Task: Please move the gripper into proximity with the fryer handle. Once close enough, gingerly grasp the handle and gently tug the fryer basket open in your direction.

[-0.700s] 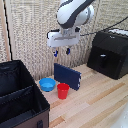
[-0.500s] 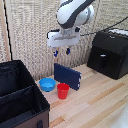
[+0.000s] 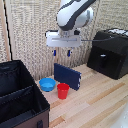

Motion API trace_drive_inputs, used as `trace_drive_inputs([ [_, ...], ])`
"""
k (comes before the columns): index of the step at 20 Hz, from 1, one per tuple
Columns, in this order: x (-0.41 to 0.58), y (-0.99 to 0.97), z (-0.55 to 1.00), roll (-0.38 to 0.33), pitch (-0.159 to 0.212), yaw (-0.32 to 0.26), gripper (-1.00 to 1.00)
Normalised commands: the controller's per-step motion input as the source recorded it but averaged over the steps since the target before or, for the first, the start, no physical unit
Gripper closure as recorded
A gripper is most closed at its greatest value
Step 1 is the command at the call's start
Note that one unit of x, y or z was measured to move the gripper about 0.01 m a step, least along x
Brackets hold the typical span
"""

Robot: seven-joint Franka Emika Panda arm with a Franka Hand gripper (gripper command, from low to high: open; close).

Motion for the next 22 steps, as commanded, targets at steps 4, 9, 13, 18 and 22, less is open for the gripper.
trace_drive_inputs([
  [4, 0.076, 0.00, 0.06, -0.332, -0.087, -0.134, -1.00],
  [9, 0.007, 0.00, 0.00, -0.375, -0.015, -0.042, -1.00],
  [13, 0.000, 0.00, -0.04, -0.375, 0.000, -0.019, -1.00],
  [18, 0.000, -0.12, -0.03, -0.375, -0.022, -0.016, -1.00],
  [22, 0.000, -0.38, -0.09, -0.374, -0.052, -0.001, -1.00],
])
